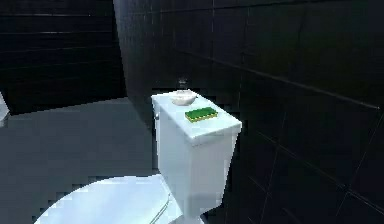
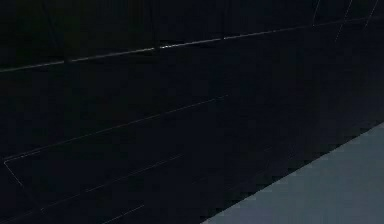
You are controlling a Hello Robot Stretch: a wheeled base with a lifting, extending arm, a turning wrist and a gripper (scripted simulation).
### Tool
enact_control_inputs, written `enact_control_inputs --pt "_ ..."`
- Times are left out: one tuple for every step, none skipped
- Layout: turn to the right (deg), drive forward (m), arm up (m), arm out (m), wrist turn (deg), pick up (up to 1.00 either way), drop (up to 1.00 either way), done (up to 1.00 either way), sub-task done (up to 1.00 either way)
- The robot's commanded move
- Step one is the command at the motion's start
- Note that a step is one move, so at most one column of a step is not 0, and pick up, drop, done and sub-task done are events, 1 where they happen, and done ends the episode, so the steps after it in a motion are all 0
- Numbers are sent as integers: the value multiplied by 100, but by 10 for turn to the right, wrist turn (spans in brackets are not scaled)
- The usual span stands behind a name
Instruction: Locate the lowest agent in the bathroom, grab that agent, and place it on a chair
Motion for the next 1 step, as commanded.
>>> enact_control_inputs --pt "-450 0 0 0 0 0 0 0 0"
